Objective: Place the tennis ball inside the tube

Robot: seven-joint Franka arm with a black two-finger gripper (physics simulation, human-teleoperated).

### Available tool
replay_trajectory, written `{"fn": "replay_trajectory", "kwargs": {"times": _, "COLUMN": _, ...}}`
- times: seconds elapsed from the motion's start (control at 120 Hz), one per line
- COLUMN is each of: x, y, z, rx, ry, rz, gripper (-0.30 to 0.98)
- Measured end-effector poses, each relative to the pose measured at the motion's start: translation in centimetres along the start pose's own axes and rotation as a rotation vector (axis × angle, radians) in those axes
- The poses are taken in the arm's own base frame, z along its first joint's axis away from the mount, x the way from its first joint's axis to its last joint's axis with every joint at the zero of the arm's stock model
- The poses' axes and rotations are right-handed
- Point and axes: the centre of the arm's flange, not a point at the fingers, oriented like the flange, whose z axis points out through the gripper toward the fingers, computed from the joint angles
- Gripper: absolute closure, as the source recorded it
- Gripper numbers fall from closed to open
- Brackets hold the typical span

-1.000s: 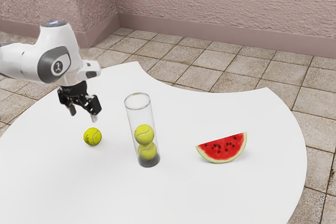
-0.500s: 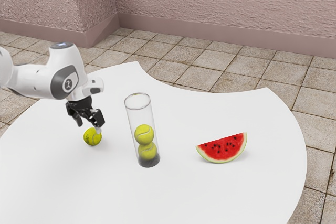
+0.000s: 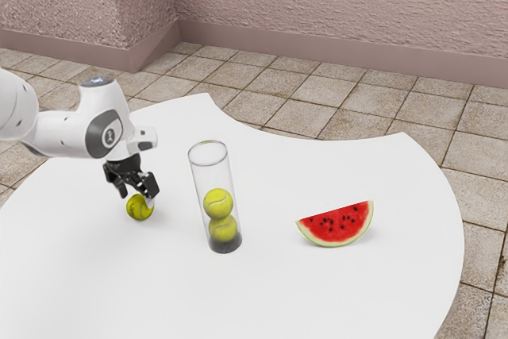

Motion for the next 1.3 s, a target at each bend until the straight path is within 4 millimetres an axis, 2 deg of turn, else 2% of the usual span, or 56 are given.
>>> {"fn": "replay_trajectory", "kwargs": {"times": 0.25, "x": 0.9, "y": -0.4, "z": 2.5, "rx": -0.010, "ry": -0.023, "rz": 0.013, "gripper": 0.00}}
{"fn": "replay_trajectory", "kwargs": {"times": 0.733, "x": 0.7, "y": -0.2, "z": 2.9, "rx": -0.021, "ry": -0.055, "rz": 0.032, "gripper": 0.19}}
{"fn": "replay_trajectory", "kwargs": {"times": 1.167, "x": 0.6, "y": 0.4, "z": 1.6, "rx": -0.020, "ry": -0.048, "rz": 0.046, "gripper": 0.27}}
{"fn": "replay_trajectory", "kwargs": {"times": 1.242, "x": 0.6, "y": 0.6, "z": 0.8, "rx": -0.016, "ry": -0.037, "rz": 0.048, "gripper": 0.30}}
{"fn": "replay_trajectory", "kwargs": {"times": 1.3, "x": 0.6, "y": 1.1, "z": -1.6, "rx": -0.007, "ry": -0.007, "rz": 0.056, "gripper": 0.32}}
